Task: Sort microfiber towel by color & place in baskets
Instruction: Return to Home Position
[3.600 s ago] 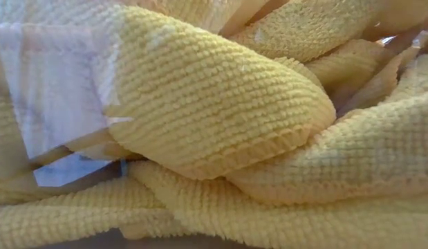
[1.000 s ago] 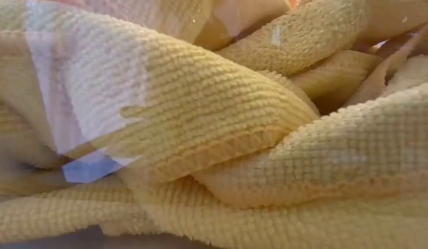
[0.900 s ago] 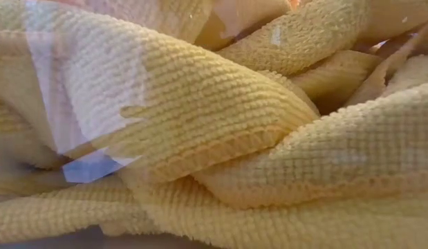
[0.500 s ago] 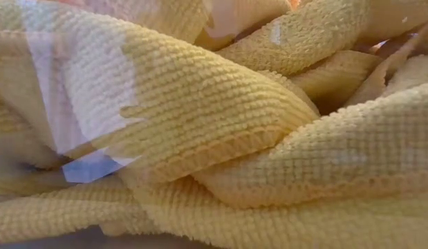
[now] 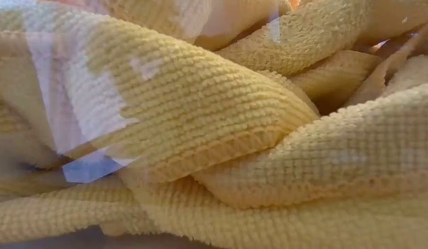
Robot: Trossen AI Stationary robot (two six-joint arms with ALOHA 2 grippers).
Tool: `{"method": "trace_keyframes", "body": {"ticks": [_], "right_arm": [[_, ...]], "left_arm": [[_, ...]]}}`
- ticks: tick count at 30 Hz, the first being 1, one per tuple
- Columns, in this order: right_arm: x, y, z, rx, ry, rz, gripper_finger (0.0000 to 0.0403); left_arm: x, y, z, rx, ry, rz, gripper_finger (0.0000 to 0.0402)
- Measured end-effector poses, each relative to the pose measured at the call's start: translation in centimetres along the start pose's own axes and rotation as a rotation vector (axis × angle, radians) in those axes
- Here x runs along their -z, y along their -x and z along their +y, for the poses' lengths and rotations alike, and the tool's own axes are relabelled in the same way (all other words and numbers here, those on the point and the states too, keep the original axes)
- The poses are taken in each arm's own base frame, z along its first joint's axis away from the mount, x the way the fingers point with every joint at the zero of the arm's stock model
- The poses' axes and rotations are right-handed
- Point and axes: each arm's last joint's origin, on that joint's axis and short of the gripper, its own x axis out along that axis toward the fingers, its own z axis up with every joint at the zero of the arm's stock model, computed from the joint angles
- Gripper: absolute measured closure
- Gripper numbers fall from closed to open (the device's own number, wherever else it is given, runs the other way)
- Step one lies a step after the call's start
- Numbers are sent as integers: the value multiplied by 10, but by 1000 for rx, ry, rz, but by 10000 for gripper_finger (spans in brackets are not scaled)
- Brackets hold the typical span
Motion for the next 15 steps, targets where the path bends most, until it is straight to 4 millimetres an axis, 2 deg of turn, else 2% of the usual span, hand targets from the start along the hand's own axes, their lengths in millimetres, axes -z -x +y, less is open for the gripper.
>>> {"method": "trace_keyframes", "body": {"ticks": [8, 15], "right_arm": [[0, 0, 0, 2, 0, -3, 279], [0, 0, 0, 6, 0, -12, 279]], "left_arm": [[52, -1, 46, 7, 56, -142, 332], [84, -2, 81, 81, 100, -303, 345]]}}
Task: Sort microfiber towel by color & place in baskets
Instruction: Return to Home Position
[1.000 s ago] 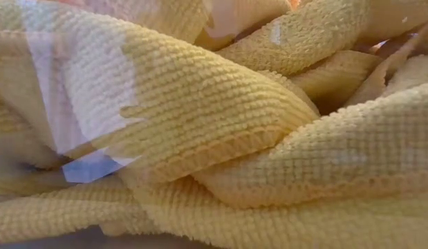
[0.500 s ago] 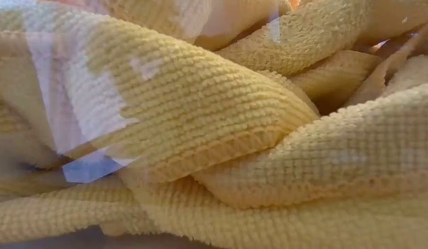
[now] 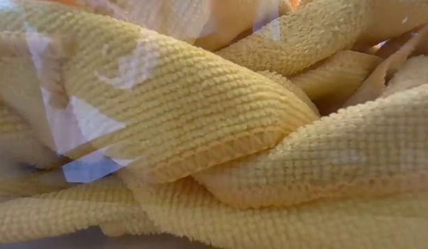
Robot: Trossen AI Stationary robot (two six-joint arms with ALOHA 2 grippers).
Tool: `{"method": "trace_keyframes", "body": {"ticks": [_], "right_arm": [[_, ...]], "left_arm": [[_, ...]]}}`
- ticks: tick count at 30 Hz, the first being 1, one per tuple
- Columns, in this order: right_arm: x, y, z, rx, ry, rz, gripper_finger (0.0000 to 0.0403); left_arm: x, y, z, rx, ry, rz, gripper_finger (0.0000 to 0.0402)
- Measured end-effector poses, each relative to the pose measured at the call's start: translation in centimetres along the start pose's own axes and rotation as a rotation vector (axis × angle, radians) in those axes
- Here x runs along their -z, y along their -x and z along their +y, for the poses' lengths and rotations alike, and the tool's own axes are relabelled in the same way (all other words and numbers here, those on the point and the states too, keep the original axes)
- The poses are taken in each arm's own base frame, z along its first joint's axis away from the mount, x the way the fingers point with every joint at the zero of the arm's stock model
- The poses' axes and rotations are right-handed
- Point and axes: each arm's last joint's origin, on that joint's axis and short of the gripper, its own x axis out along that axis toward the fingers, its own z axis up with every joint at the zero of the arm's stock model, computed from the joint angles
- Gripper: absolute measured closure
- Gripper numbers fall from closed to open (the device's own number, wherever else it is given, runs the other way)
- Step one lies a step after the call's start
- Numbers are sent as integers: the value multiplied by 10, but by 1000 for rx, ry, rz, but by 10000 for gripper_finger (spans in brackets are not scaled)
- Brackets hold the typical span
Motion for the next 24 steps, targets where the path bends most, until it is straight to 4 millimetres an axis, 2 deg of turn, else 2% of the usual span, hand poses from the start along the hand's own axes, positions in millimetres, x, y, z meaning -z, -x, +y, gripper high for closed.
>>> {"method": "trace_keyframes", "body": {"ticks": [5, 11, 18, 24], "right_arm": [[0, 0, 0, 0, -3, 0, 279], [0, 0, 0, 0, -8, -1, 279], [0, 0, 0, 1, -8, -1, 279], [0, 0, 0, 1, -8, -1, 279]], "left_arm": [[15, 11, 15, -44, 64, -98, 357], [33, 22, 18, -54, 71, -177, 396], [47, 30, 20, -40, 49, -252, 401], [50, 37, 22, -35, 33, -308, 401]]}}
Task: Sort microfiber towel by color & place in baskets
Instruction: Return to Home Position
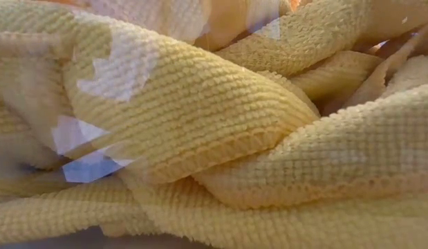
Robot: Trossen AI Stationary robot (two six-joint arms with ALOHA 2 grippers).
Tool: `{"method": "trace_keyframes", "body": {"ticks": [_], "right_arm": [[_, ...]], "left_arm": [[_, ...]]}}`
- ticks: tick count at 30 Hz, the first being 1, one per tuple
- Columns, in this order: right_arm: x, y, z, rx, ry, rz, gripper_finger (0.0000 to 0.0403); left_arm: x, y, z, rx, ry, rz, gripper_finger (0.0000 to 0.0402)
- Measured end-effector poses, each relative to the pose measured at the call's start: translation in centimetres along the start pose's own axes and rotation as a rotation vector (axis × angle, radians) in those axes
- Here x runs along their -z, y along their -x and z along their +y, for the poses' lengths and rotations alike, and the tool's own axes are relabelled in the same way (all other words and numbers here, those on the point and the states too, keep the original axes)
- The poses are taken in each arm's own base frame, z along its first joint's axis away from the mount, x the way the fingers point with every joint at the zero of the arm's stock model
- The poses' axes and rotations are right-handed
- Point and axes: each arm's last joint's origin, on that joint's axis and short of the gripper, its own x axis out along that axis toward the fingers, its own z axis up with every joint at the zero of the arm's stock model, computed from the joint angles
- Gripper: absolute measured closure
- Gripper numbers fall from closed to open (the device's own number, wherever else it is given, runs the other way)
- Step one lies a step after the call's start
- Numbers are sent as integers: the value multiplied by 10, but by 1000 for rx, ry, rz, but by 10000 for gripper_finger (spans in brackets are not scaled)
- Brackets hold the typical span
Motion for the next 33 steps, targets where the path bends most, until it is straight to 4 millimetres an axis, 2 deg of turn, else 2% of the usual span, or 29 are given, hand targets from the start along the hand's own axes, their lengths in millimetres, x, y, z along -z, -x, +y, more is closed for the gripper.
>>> {"method": "trace_keyframes", "body": {"ticks": [15, 33], "right_arm": [[0, 0, 0, 0, 0, 0, 279], [0, 0, 0, -3, -5, -2, 279]], "left_arm": [[-16, 14, 2, 26, -32, -200, 401], [-15, 14, 2, 18, -28, -180, 401]]}}
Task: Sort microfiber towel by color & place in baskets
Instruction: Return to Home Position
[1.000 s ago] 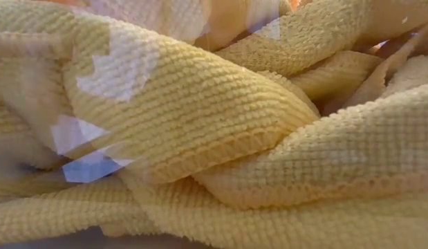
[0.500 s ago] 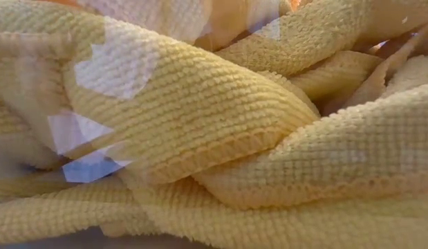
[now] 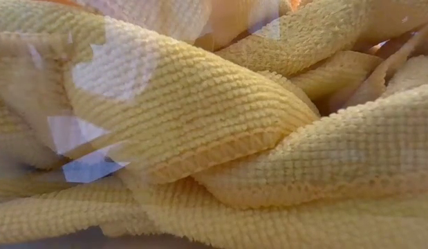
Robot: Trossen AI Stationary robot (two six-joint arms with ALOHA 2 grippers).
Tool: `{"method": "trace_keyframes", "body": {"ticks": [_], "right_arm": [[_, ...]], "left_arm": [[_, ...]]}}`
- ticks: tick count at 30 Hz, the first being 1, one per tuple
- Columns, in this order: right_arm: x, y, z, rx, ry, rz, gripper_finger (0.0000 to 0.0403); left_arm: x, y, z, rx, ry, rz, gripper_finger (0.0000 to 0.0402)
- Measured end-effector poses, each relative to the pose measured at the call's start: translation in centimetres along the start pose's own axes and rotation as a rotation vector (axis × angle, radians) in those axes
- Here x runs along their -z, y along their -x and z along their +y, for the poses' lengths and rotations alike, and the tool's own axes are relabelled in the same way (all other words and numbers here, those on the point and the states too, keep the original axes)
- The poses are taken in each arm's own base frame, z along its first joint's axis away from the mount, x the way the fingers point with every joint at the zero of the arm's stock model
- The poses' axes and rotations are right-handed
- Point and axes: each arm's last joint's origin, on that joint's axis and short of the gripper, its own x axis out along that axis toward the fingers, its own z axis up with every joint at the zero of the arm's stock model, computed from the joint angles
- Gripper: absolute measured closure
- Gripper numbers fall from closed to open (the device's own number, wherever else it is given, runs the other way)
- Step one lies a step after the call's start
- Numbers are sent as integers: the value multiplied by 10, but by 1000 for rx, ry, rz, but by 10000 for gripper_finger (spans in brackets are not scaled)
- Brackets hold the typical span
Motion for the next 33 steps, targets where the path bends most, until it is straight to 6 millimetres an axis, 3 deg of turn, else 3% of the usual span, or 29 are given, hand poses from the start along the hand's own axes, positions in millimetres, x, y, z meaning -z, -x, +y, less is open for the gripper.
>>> {"method": "trace_keyframes", "body": {"ticks": [7, 15, 24, 33], "right_arm": [[-2, -2, -5, 68, 80, -59, 287], [-7, -22, -22, 139, 140, -82, 395], [-6, -46, -44, -28, 235, -249, 399], [-13, -51, -66, -209, 273, -375, 402]], "left_arm": [[0, 0, 0, 0, 7, 0, 401], [0, 0, 0, 0, 7, 0, 401], [0, 0, 0, 0, 7, 0, 401], [0, 0, 0, 0, 8, -2, 401]]}}
